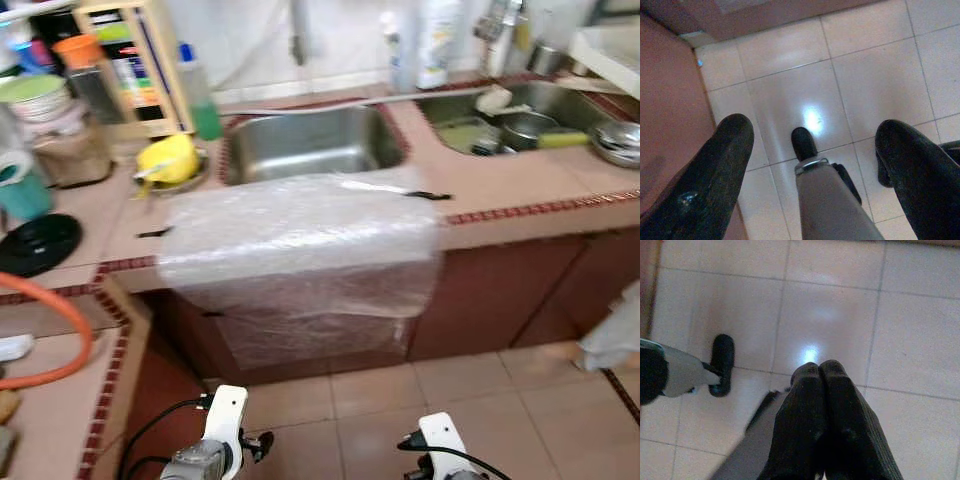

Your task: Kitchen organization

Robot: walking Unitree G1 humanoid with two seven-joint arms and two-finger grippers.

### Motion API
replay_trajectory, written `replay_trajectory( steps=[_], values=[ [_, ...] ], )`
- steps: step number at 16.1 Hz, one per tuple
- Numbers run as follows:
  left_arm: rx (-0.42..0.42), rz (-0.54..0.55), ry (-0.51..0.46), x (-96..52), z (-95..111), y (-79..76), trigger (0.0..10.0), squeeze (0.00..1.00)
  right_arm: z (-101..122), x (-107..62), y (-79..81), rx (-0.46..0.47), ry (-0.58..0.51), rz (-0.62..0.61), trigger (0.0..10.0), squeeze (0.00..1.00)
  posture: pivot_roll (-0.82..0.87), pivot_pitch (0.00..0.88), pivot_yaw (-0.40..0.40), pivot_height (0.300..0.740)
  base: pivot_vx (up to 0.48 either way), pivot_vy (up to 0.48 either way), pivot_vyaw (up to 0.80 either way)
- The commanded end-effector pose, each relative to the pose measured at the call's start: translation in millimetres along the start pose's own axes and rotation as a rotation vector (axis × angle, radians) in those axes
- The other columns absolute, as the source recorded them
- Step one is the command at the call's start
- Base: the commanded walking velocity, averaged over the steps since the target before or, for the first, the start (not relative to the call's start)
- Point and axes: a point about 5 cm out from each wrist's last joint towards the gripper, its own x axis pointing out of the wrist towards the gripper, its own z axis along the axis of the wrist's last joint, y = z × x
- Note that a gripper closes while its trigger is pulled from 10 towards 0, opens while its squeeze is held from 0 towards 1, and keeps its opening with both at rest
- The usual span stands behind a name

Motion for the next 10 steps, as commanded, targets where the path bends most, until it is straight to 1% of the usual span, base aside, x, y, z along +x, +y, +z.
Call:
replay_trajectory(
  steps=[1,5,7,9,10],
  values=[
    [0.001,0.015,0.004,-1.7,-2,6.4,10.0,0.00,-1,-0.2,-0.4,0.000,-0.002,-0.007,10.0,0.00,0.00,0.000,0.095,0.740,0.000,-0.480,0.00],
    [0.001,0.021,0.003,-2.5,-3,9.1,10.0,0.00,-1,0.0,1.6,-0.002,0.001,-0.003,10.0,0.00,0.00,0.000,0.099,0.740,0.000,-0.456,0.00],
    [-0.013,0.034,-0.008,-2.8,-1,11.1,10.0,0.00,0,0.3,3.0,-0.001,-0.003,0.000,10.0,0.00,0.00,0.000,0.101,0.740,0.000,0.000,0.00],
    [-0.015,0.051,-0.026,-3.1,4,13.8,10.0,0.00,6,0.8,1.4,0.072,-0.034,0.008,10.0,0.00,0.00,0.000,0.104,0.740,0.000,0.000,0.00],
    [-0.057,0.048,-0.070,-2.9,14,14.4,10.0,0.00,18,1.0,-2.6,0.113,-0.102,-0.004,10.0,0.00,0.00,0.000,0.106,0.740,0.000,0.000,0.00]
  ],
)
